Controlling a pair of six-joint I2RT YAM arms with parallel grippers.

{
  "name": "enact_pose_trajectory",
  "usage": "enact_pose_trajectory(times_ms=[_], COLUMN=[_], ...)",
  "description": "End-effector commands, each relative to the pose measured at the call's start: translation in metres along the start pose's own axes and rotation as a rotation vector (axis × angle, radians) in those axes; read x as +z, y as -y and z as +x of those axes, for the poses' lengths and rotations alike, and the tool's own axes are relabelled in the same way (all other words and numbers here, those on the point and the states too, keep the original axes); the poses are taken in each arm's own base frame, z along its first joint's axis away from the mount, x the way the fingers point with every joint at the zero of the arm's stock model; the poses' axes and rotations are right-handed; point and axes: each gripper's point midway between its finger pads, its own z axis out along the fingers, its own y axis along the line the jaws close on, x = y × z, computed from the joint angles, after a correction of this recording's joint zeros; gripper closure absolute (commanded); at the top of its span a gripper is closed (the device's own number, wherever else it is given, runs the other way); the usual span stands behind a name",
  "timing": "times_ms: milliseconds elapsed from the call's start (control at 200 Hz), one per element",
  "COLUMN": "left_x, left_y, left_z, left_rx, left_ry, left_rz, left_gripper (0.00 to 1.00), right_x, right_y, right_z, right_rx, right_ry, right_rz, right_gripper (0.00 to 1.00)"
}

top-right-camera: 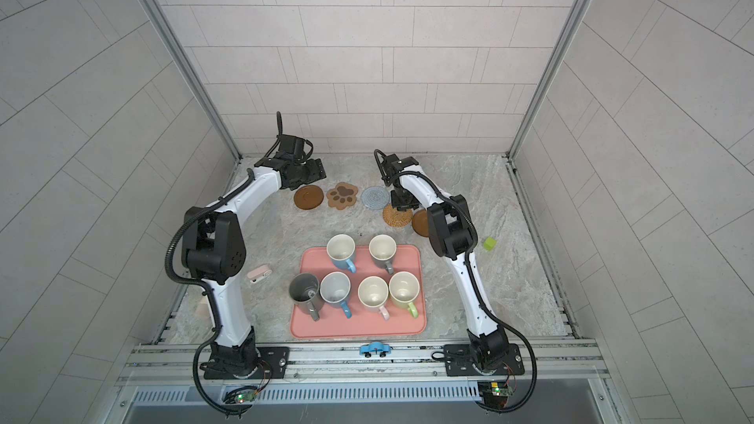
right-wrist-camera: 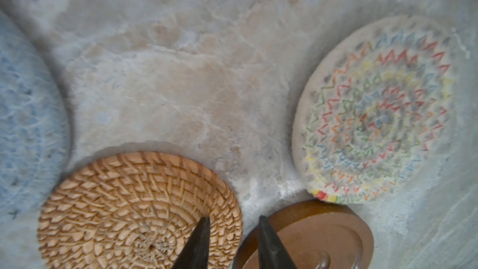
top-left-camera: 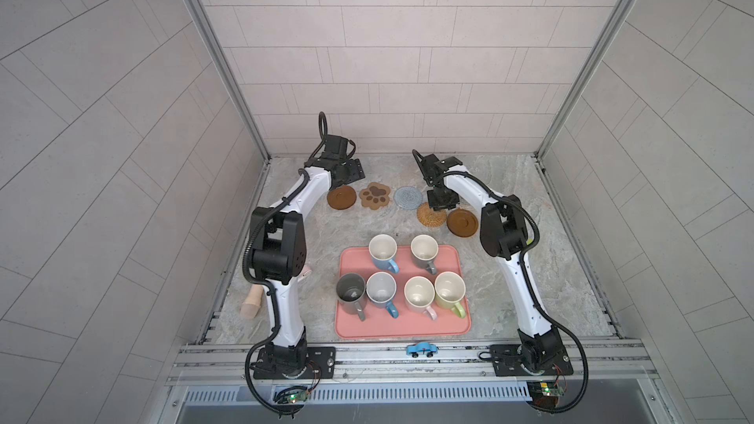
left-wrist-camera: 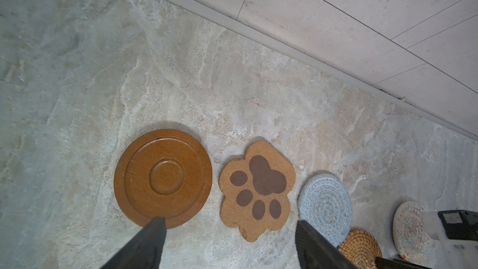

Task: Place cups on coasters
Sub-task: Move the coaster to the top-center of the table.

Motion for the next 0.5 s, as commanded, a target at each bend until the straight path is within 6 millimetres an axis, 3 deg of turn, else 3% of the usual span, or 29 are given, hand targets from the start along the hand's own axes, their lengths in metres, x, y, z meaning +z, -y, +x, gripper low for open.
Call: enact_pose_trajectory(times_ms=[0,70,240,495], left_x=[-0.023,-0.022,-0.019,-0.02], left_y=[0.004,0.004,0.004,0.002], left_z=[-0.016,-0.015,-0.014,-0.014], left_rx=[0.004,0.002,-0.005,-0.003], left_ry=[0.053,0.048,0.046,0.047], left_rz=[0.008,0.01,0.012,0.006], left_gripper=[0.14,0.14,0.14,0.15], right_x=[-0.018,-0.03,-0.048,-0.033], right_y=[0.011,0.008,-0.024,-0.049], right_z=[-0.001,-0.005,-0.011,-0.001], right_rx=[0.004,-0.003,-0.039,-0.063], right_ry=[0.021,0.049,0.084,0.037], right_rz=[0.015,-0.024,-0.209,-0.248], right_gripper=[0.65,0.65,0.65,0.67])
